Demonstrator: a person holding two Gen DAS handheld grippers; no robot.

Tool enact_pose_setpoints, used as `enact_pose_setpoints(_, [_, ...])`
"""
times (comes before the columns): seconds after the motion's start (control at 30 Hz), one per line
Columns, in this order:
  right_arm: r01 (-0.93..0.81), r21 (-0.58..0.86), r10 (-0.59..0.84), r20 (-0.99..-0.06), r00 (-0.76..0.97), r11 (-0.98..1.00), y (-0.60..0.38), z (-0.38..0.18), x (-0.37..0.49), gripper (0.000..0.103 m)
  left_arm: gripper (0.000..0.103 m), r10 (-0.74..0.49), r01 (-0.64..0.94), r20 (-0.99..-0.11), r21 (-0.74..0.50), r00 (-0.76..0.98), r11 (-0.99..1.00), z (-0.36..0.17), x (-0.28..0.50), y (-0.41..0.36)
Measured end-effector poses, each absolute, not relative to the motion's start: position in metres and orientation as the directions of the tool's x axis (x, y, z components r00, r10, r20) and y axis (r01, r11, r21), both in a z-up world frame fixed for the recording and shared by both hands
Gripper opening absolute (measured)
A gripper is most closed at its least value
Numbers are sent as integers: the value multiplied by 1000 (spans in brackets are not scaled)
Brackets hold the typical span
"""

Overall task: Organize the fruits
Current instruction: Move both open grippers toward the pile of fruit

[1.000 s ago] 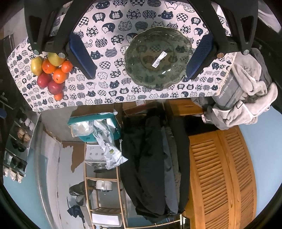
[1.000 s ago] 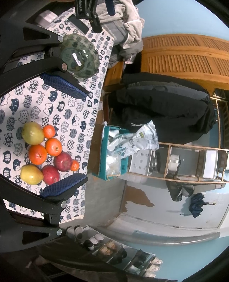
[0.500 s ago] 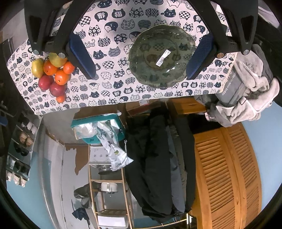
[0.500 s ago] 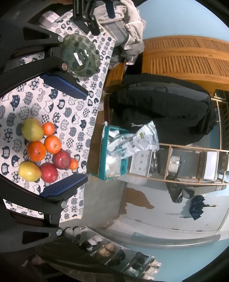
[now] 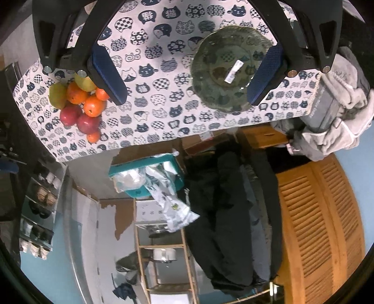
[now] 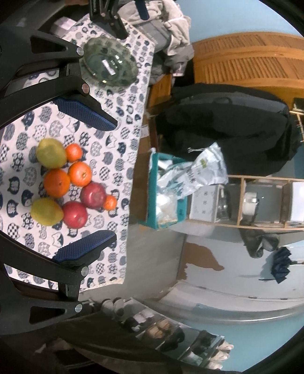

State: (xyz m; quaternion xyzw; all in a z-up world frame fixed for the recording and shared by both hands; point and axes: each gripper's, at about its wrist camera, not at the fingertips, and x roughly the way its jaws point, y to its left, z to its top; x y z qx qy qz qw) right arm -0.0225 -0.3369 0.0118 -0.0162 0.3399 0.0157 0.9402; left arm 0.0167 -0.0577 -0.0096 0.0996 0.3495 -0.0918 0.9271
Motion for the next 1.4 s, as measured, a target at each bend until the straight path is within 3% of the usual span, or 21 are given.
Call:
enact_pose_setpoints(0.47, [-65,18,55,-771,634,998,-386,-34,-4,85,103,-170,386,-771,105,614,917,-54,36,-111])
enact_pose_setpoints(1.03, [-27,24,35,-866,499,999,-421,-112,10,85,103,-195,495,-821,119,536,860,-100,50,-171])
enact_pose_setpoints(1.4, [-42,45,58,-912,406,998,-429,-166,13,85,103,-236,532,-852,58,467,845,-131,56,-199])
